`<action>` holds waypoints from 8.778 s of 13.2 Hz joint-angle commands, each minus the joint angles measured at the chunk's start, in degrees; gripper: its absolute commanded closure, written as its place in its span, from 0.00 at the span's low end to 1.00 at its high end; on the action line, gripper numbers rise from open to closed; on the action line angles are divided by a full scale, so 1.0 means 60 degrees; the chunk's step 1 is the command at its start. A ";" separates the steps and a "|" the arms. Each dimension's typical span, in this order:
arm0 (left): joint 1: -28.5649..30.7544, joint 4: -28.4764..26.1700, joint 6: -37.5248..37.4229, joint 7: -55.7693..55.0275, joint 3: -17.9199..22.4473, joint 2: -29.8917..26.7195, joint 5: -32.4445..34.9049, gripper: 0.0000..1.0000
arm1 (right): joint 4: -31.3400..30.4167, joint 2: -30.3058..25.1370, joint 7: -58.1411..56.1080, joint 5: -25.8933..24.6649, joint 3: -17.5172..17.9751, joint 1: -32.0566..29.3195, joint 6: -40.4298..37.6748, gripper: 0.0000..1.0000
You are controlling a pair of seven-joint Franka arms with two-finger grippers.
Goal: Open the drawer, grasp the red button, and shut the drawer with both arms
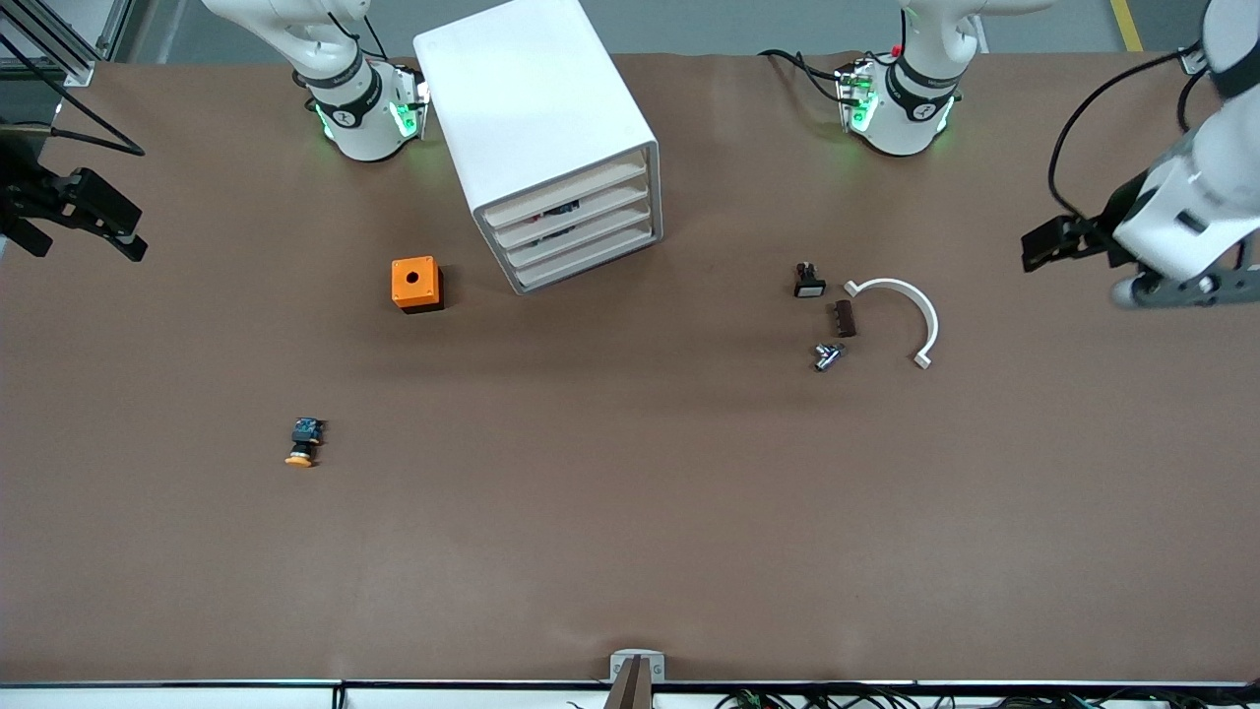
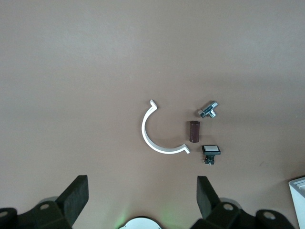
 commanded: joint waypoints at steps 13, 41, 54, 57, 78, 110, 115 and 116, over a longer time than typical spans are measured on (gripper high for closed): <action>-0.0869 0.1813 -0.0003 -0.6513 -0.1463 0.4311 -0.0831 0.00 | 0.0234 0.0126 0.0139 0.0086 0.0003 -0.0045 -0.0103 0.00; -0.4138 0.2091 0.0392 -2.1916 -0.1463 0.7740 -0.9135 0.21 | 0.0131 0.0140 0.0124 0.0101 -0.0100 -0.0104 -0.0089 0.00; -0.4958 0.2062 0.0099 -2.2137 -0.1463 0.8429 -1.0089 0.82 | 0.0278 0.1062 0.2479 0.0906 -0.0070 0.0365 -0.0059 0.00; -0.4813 0.2076 -0.0264 -2.2122 -0.1419 0.8444 -1.0016 0.99 | 0.0278 0.1414 0.4234 0.1811 -0.0041 0.0512 -0.0045 0.00; -0.1680 0.3715 -0.0355 -2.0528 -0.0408 0.8034 -0.9389 0.01 | -0.0861 0.3788 1.4403 0.0631 0.2285 0.4160 0.4170 0.00; -0.3139 0.3527 0.1868 -0.8575 -0.0760 0.5557 -0.0948 0.00 | -0.0733 0.4769 1.2569 -0.1906 0.5584 0.0354 0.4424 0.97; -0.4165 0.3527 0.4079 -0.7140 -0.0760 0.6405 -0.0948 0.00 | -0.0674 0.4813 0.8439 -0.1921 0.5482 -0.0936 0.3808 0.97; -0.4356 0.3527 0.4548 -0.7079 -0.0760 0.6538 -0.0948 0.00 | -0.0674 0.4915 0.7328 -0.1834 0.5307 -0.1243 0.3822 0.97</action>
